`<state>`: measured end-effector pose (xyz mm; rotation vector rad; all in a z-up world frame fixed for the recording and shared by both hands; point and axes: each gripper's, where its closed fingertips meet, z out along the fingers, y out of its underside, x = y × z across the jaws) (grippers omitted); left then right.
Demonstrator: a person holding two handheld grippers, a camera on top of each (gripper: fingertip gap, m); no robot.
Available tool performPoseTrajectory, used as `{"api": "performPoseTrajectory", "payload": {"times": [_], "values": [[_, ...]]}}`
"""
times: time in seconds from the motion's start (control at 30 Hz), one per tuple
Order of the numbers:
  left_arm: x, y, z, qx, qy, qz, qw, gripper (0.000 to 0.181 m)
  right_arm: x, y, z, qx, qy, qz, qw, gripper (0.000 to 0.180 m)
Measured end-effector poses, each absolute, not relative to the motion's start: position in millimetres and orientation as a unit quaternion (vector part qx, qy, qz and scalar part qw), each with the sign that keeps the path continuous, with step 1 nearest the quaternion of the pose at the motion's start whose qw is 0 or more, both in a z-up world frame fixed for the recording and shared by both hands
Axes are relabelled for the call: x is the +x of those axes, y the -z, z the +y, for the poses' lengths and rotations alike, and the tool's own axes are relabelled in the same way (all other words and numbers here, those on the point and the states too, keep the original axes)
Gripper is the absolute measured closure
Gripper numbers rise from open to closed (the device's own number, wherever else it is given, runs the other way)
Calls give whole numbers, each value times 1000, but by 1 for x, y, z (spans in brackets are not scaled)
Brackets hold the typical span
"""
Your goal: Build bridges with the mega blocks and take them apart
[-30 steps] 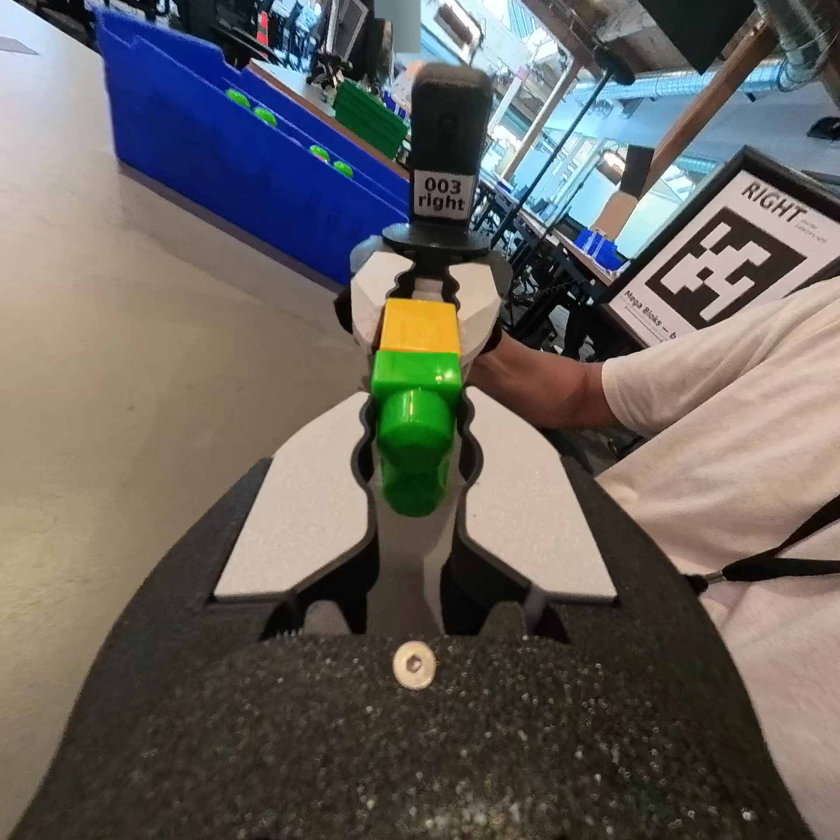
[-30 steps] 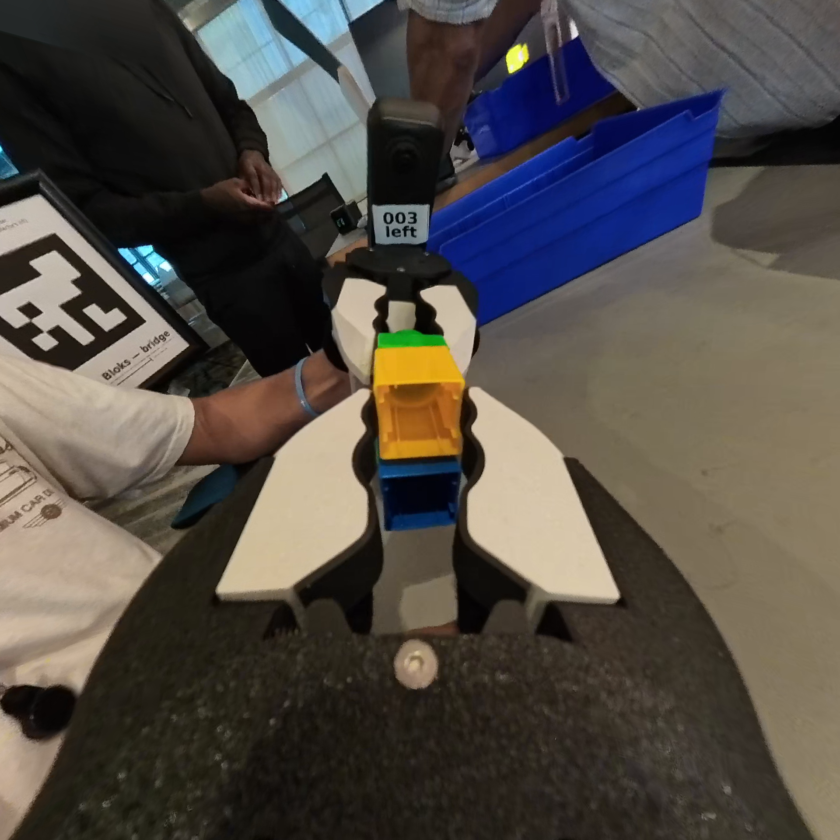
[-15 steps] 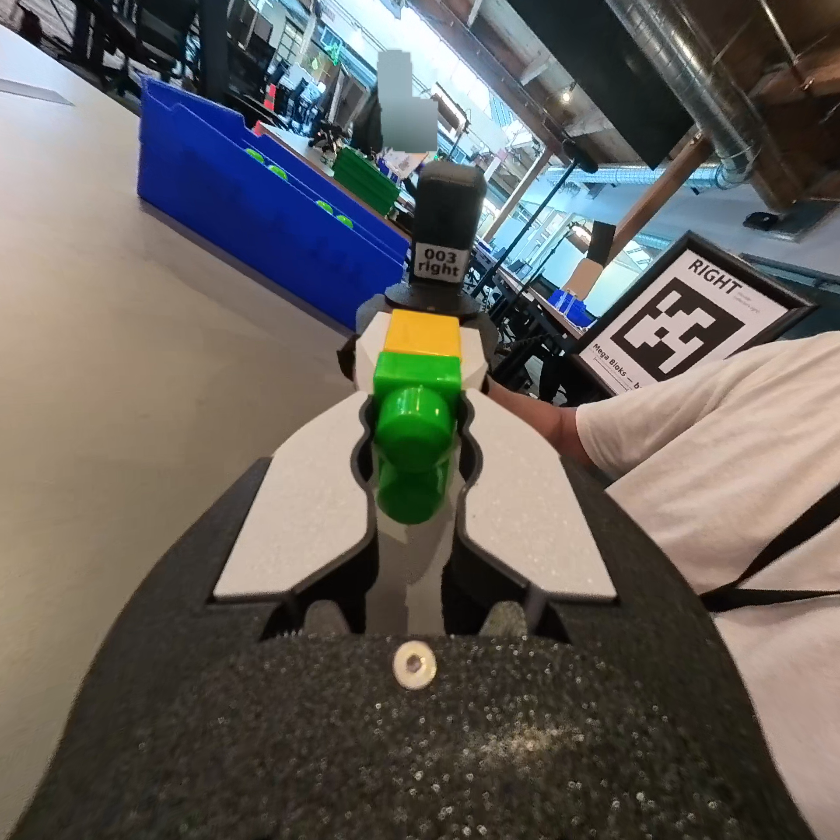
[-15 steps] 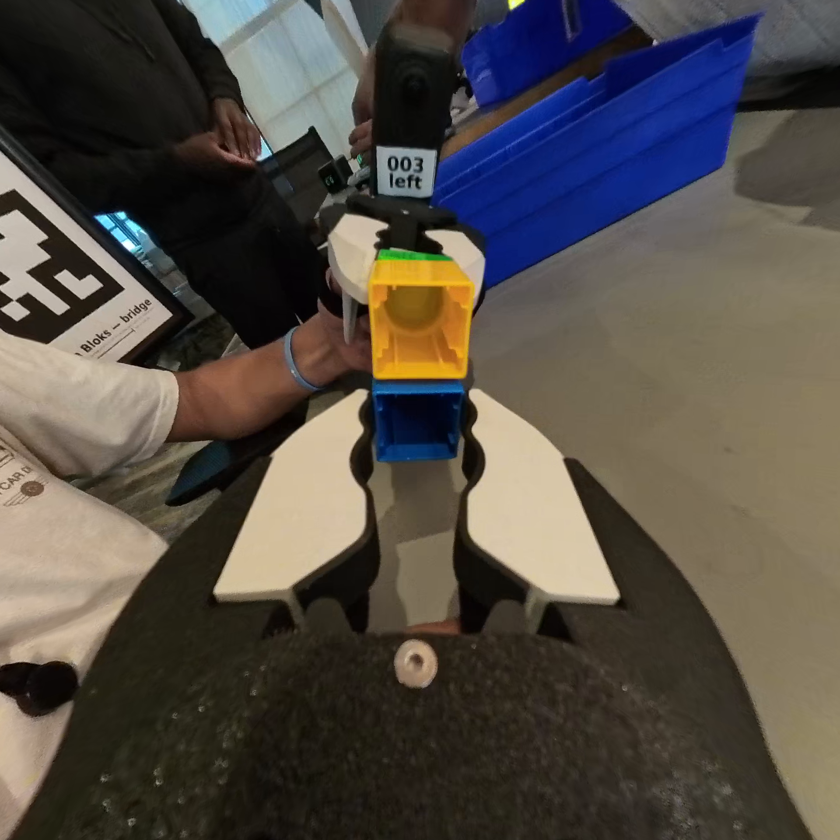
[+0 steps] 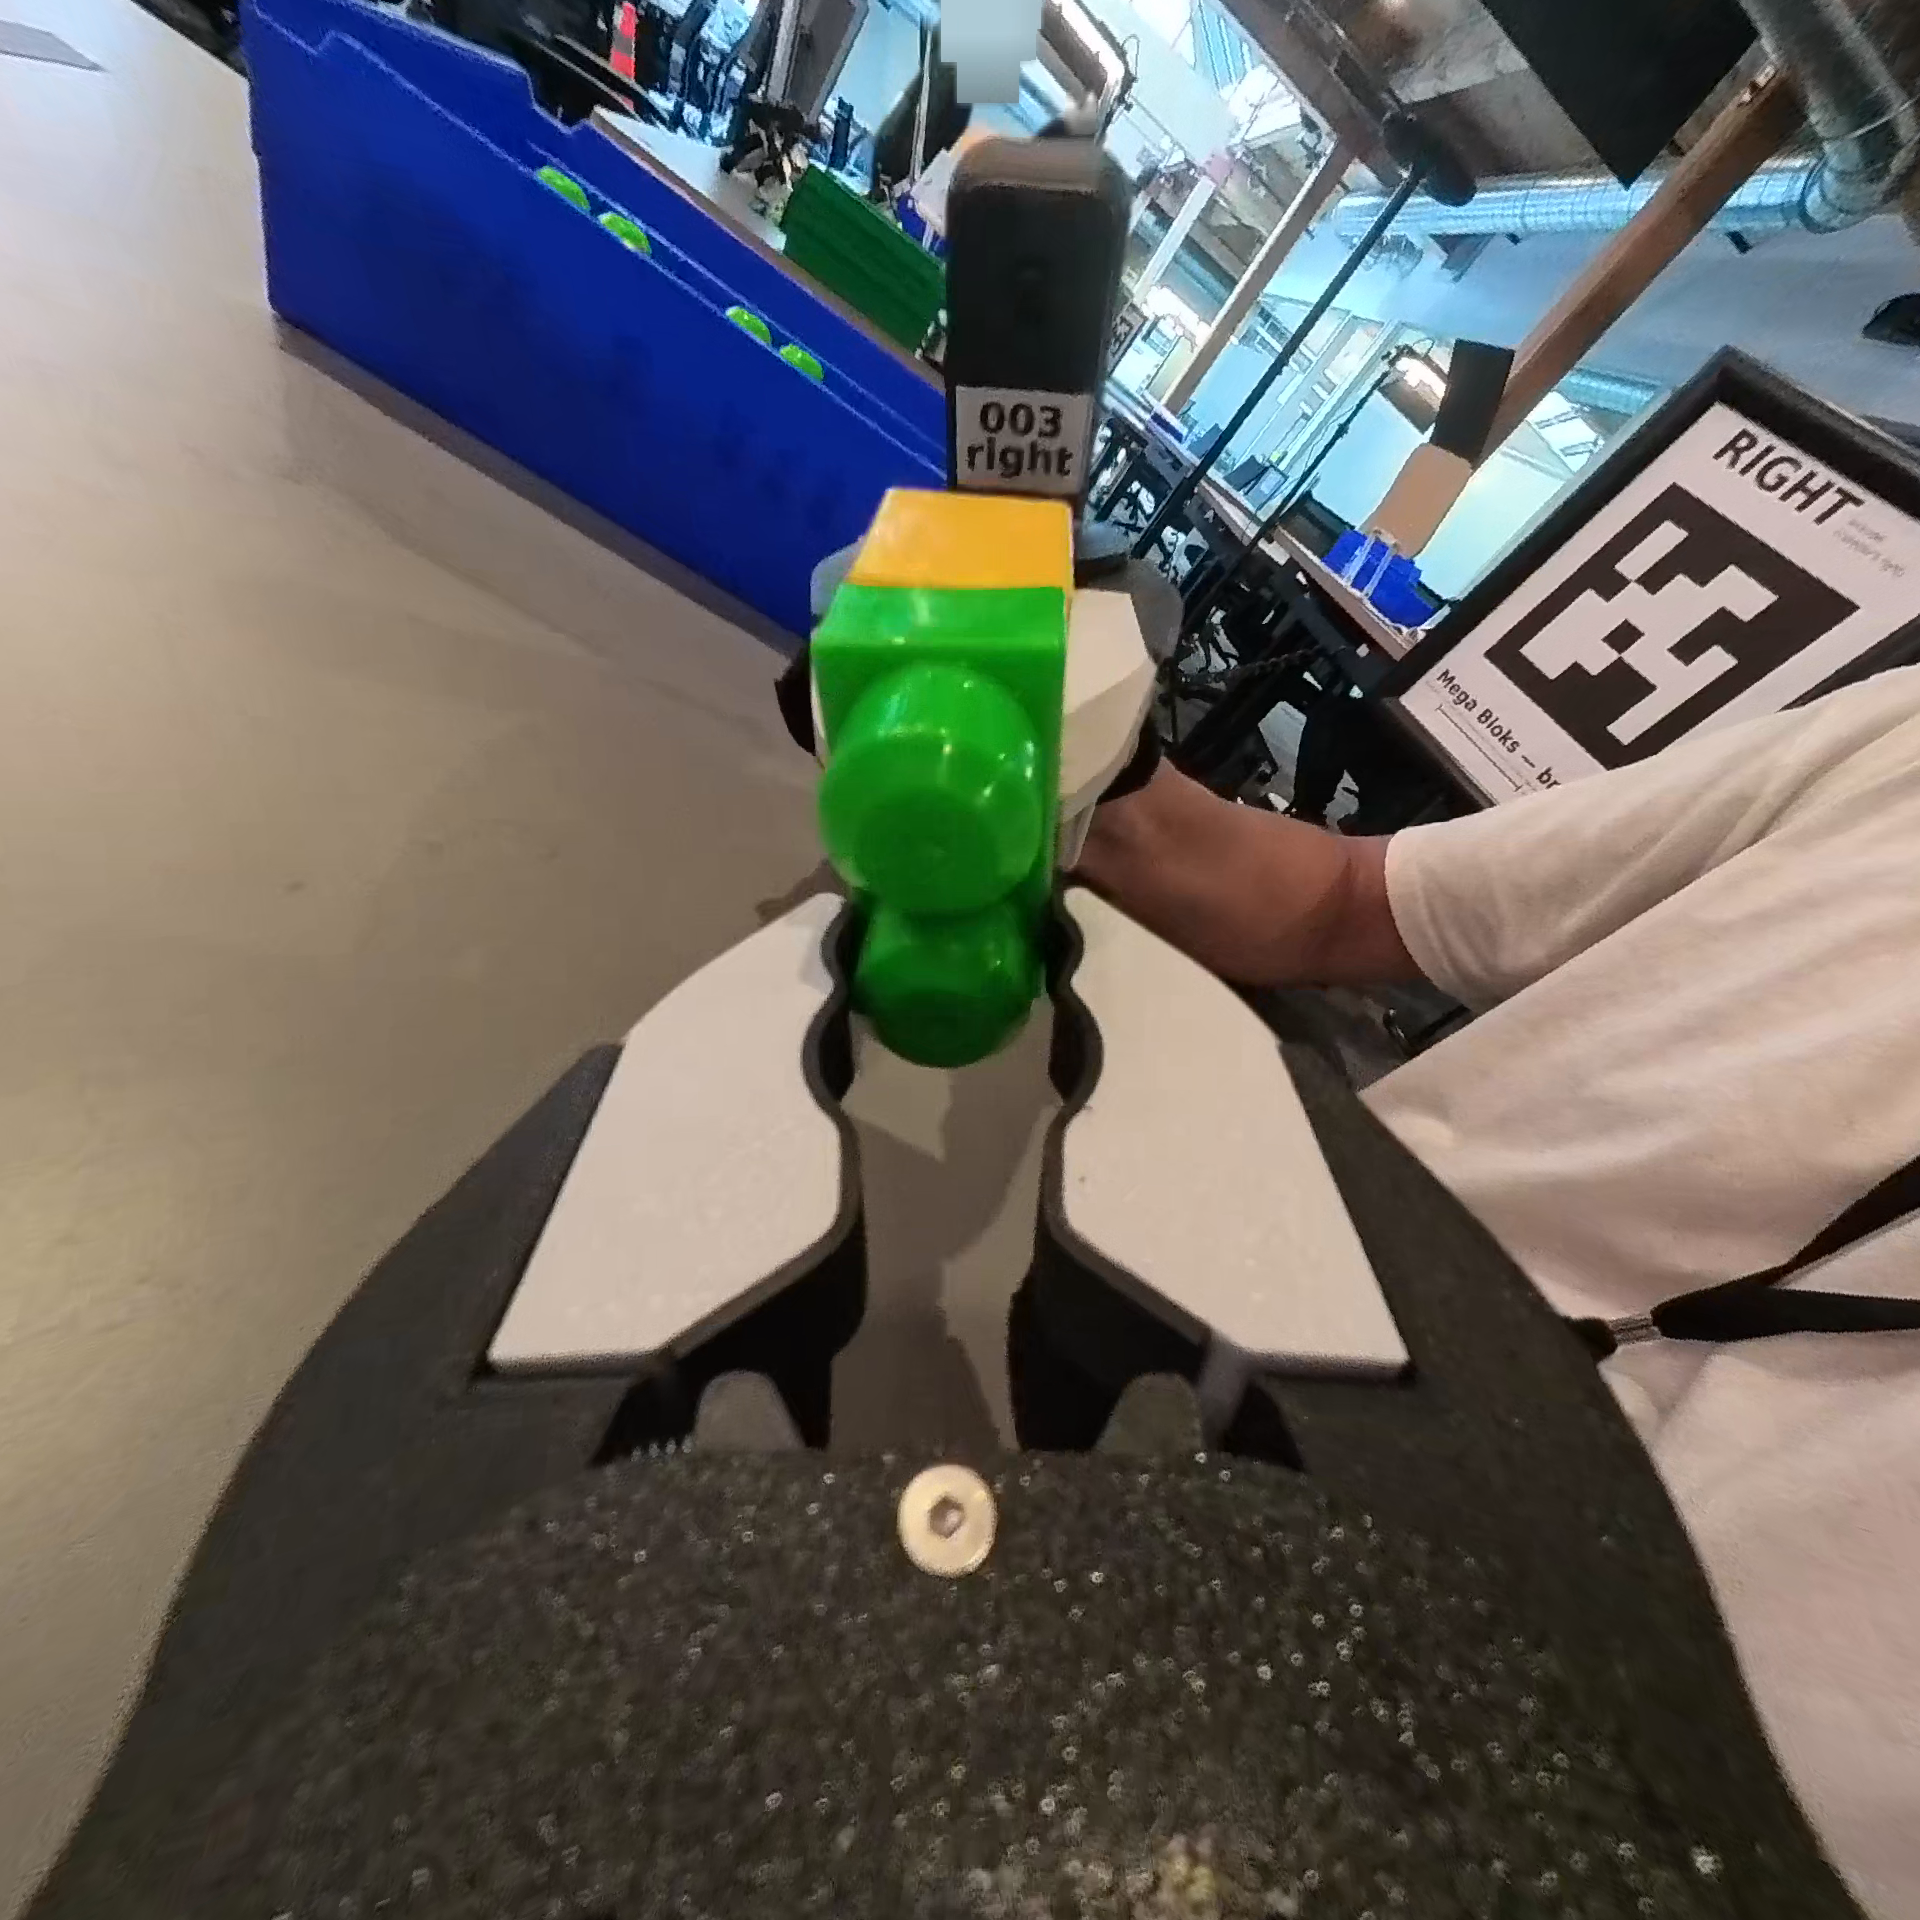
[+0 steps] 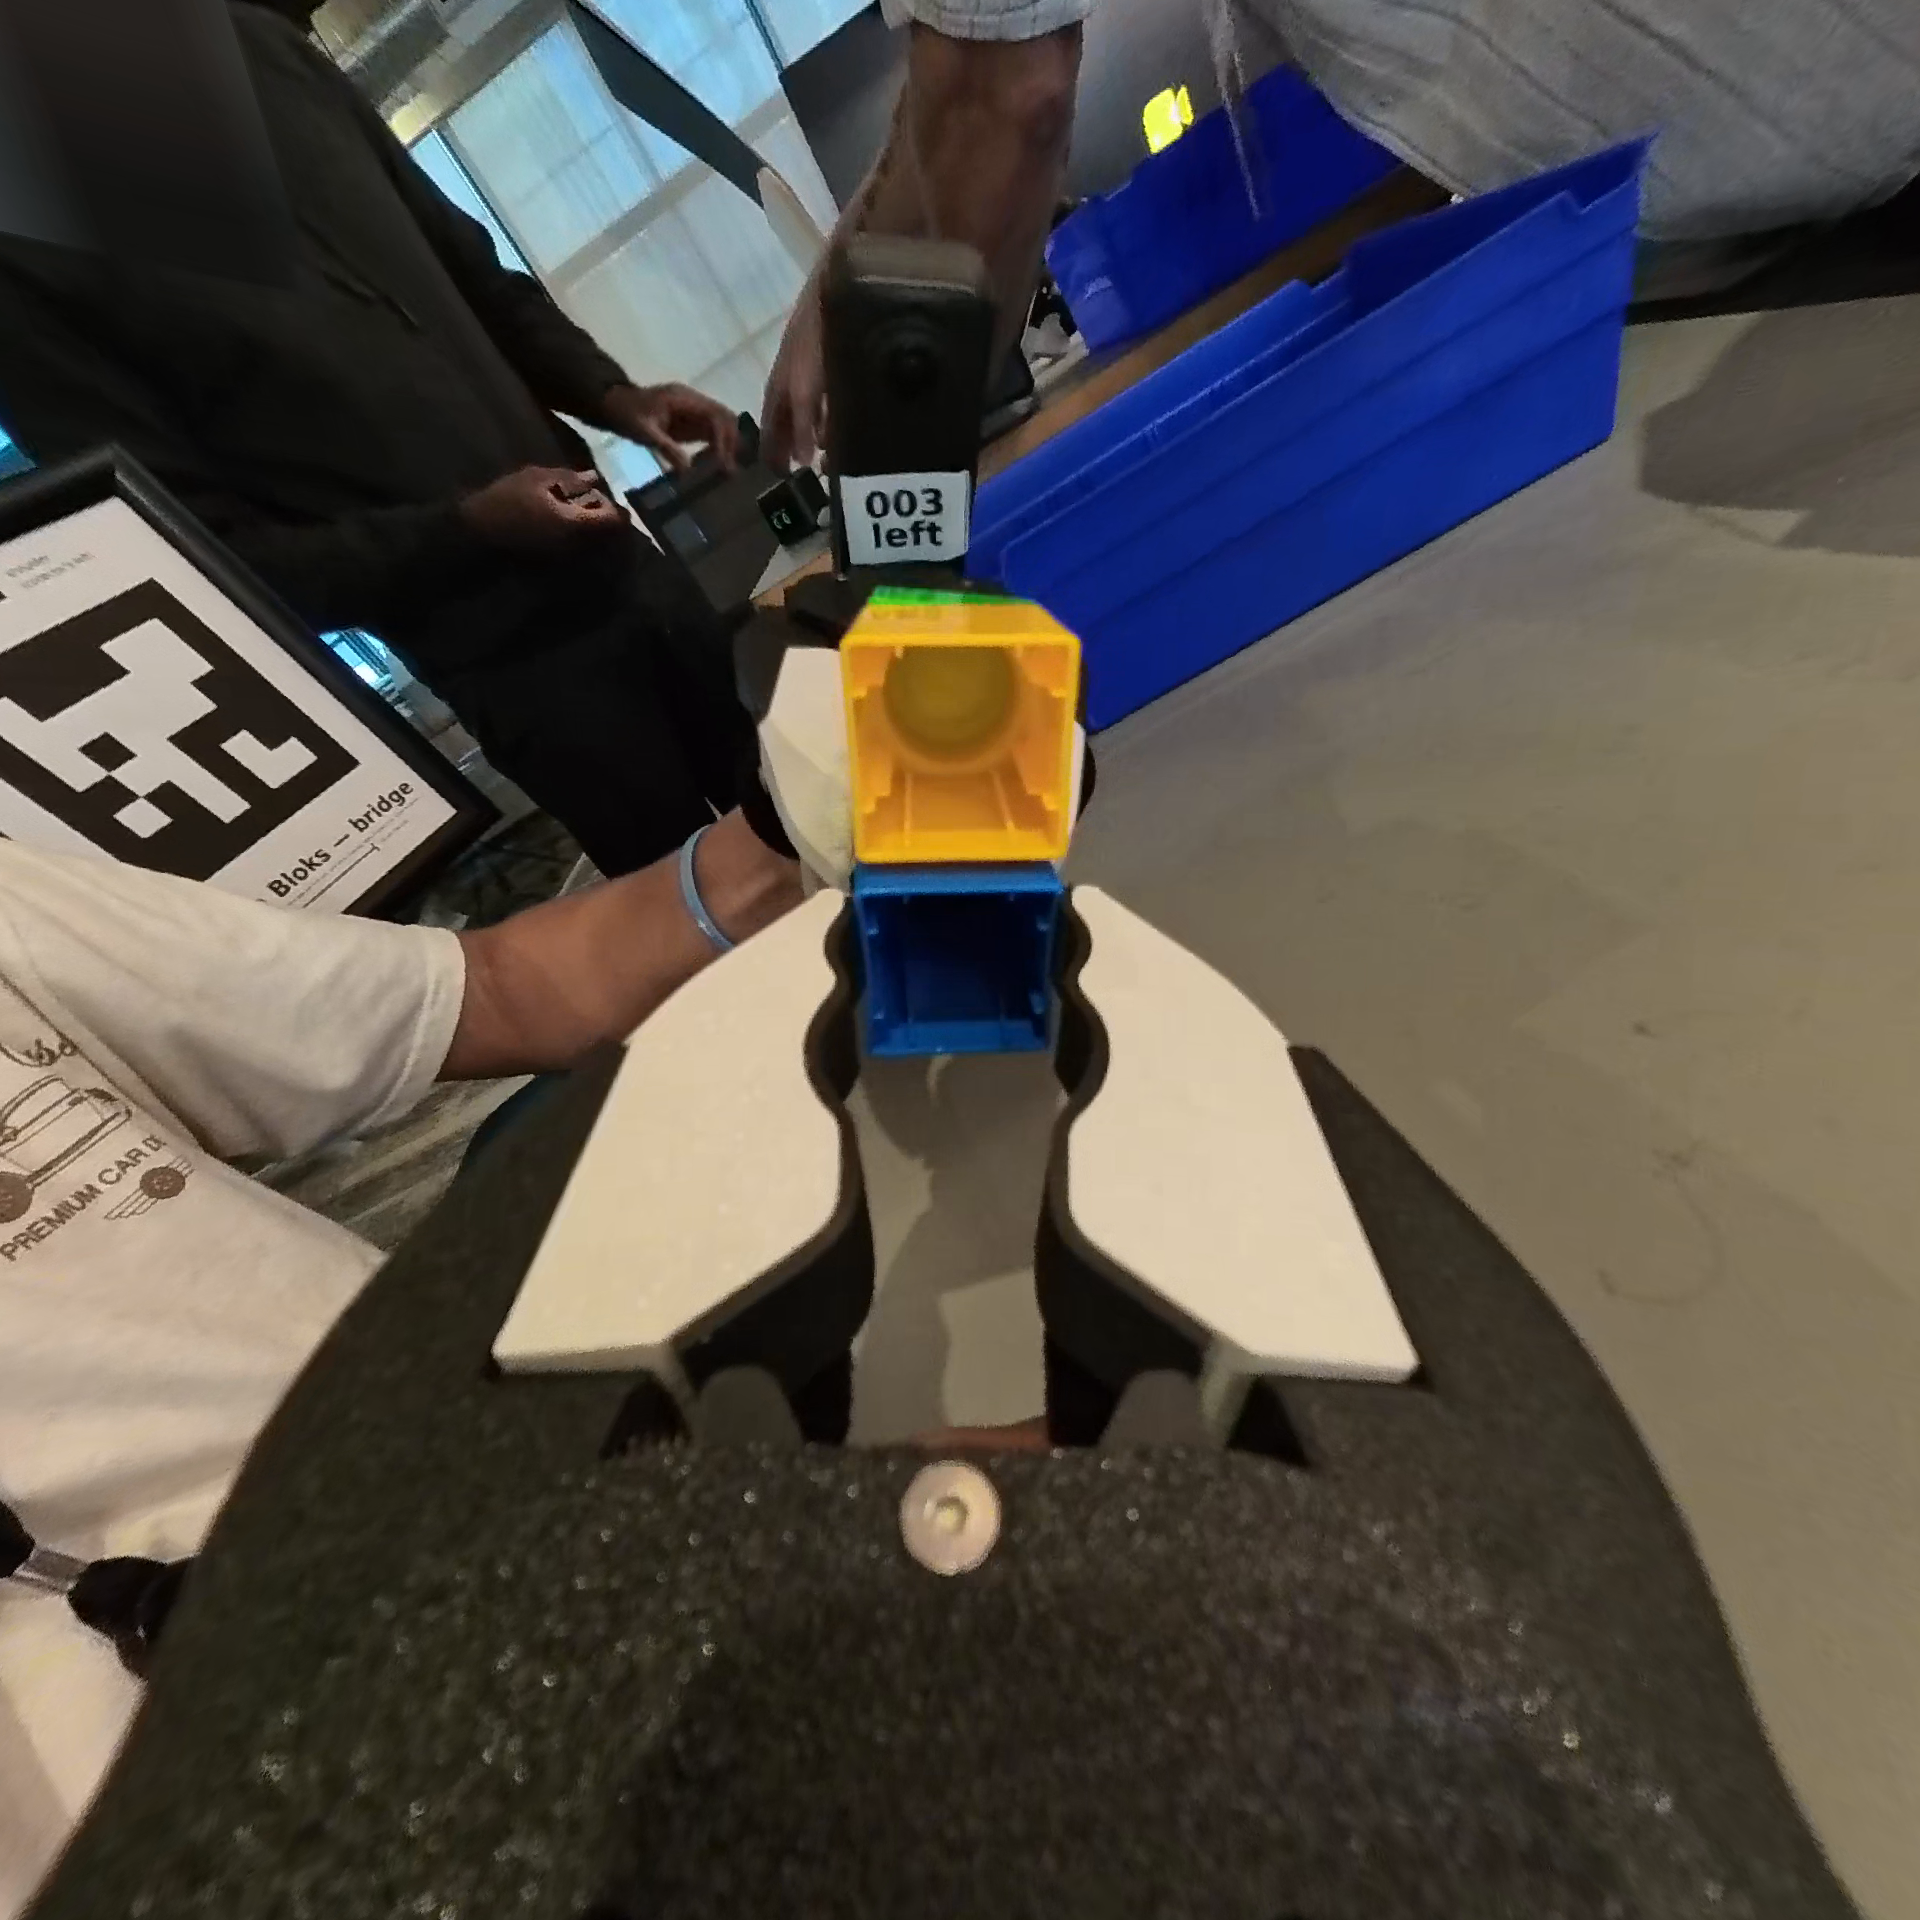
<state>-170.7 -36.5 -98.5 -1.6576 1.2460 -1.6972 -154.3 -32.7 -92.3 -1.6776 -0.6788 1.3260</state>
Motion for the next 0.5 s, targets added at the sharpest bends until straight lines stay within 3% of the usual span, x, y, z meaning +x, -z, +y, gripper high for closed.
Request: {"api": "performPoseTrajectory", "payload": {"times": [0.5], "values": [[-170,107,-40,-610,605,464,216,147,-157,96,-34,-679,-531,-271,430,146]]}}
